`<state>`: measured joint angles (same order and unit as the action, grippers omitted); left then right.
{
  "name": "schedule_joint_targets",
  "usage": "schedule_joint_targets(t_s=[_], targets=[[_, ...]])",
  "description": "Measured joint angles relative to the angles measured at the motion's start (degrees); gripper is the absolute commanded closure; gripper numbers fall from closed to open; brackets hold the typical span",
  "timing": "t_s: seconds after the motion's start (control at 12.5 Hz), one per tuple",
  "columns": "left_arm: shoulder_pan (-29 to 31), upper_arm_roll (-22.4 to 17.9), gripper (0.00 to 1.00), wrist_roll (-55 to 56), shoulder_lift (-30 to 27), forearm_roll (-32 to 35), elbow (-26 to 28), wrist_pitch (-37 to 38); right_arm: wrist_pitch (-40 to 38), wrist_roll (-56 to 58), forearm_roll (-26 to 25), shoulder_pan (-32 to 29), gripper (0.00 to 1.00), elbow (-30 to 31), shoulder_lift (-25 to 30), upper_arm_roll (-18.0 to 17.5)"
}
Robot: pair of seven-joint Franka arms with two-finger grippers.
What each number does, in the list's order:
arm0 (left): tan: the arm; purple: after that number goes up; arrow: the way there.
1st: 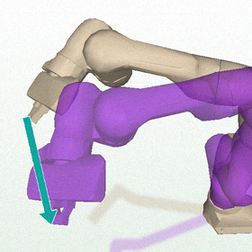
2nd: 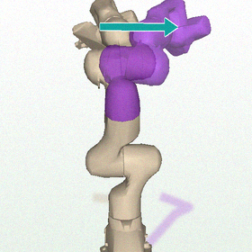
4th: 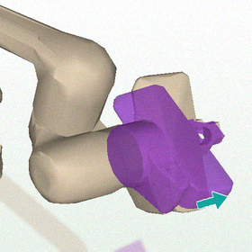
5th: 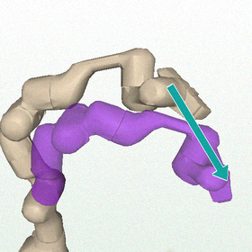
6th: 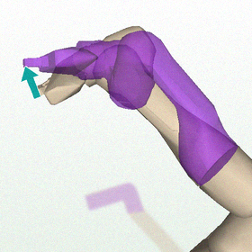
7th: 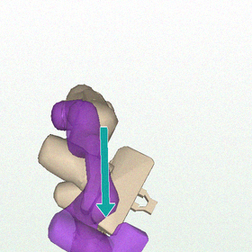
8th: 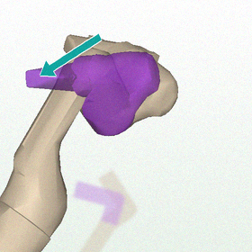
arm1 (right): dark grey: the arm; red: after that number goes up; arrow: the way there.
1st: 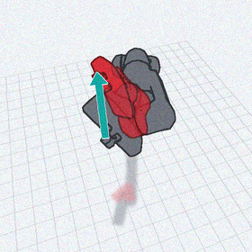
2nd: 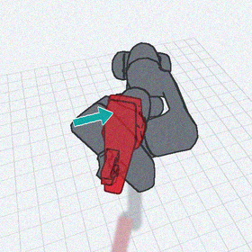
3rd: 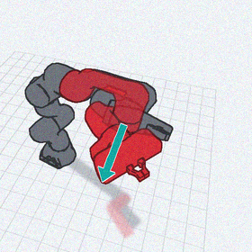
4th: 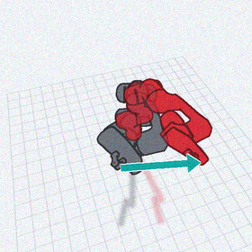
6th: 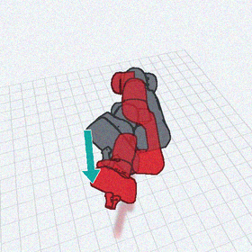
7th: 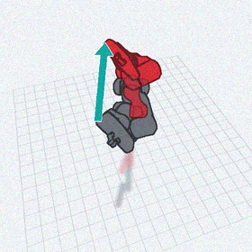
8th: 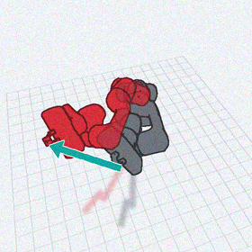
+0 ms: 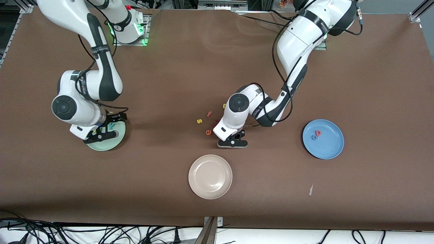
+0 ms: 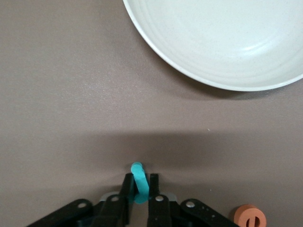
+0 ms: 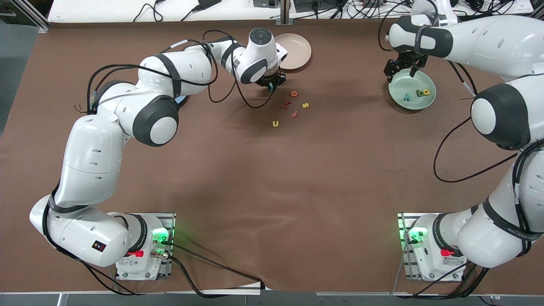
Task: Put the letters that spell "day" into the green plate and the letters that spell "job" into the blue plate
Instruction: 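Move the d to the green plate while the left gripper grasps the j, then release the d on the green plate while the left gripper carries the j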
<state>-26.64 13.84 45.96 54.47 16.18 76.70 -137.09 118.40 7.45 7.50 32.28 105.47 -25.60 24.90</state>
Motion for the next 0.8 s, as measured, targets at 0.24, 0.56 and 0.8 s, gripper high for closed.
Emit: schedule_joint_targets(t_s=[0.24, 0.56, 0.8], targets=[[-0.01, -0.05, 1.0, 0.06, 0.0, 2.07, -0.09, 0.25, -0.6, -7.14, 0.0, 2.67, 0.0, -1.74, -0.08, -0.08], [0.33, -0.29, 1.0, -2.77, -2.25, 2.97, -1.55, 11.49, -2.58, -12.26, 0.0, 3.9, 0.0, -3.39, -0.52, -0.08], [2.22, -0.69, 1.0, -15.12, -5.76, 3.06, -1.82, 22.56, -4.92, -13.25, -0.03, 2.28, 0.0, -5.47, -1.09, -1.05]])
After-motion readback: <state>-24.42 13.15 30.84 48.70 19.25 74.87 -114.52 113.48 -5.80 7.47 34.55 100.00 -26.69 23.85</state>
